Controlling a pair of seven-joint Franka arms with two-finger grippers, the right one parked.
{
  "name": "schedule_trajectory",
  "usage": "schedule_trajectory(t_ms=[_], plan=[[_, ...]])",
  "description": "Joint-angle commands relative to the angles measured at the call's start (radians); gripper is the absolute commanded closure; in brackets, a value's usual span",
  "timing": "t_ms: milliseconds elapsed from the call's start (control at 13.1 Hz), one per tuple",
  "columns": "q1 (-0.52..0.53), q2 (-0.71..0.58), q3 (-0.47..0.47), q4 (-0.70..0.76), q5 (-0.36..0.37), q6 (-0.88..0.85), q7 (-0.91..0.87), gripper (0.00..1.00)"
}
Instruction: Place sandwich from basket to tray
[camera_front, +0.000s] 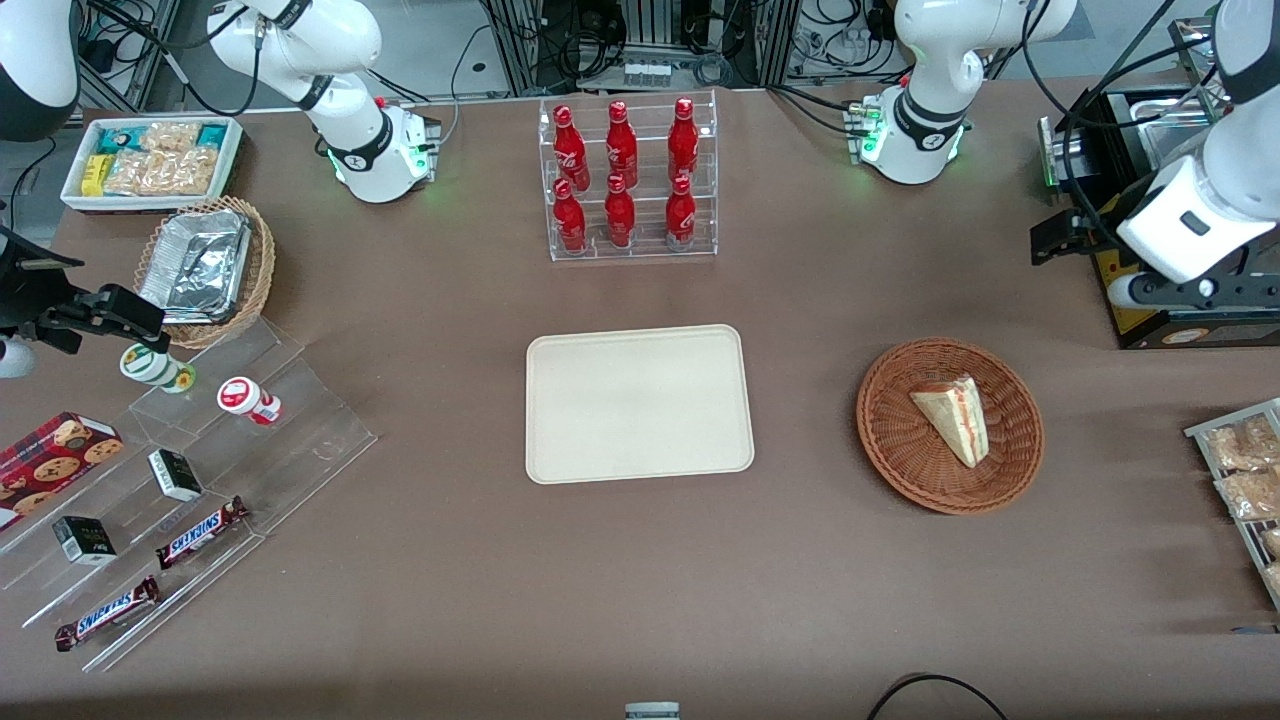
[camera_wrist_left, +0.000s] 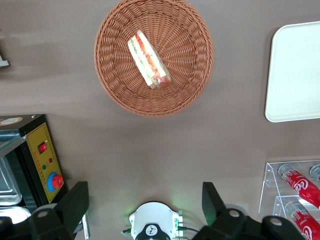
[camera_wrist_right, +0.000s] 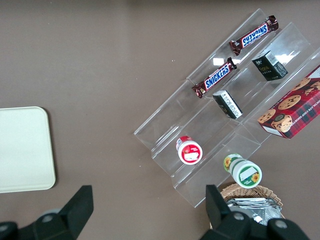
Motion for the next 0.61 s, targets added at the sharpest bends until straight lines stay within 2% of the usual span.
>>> schedule_trajectory(t_ms=[0,153,535], plan=[[0.012,-0.001,-0.005,-0.057,-0.011,0.083,0.019,0.00],[0.010,0.006,-0.007,-0.100,-0.011,0.119,0.019,0.00],[0.012,0.003,-0.005,-0.288,-0.006,0.348,0.018,0.00]])
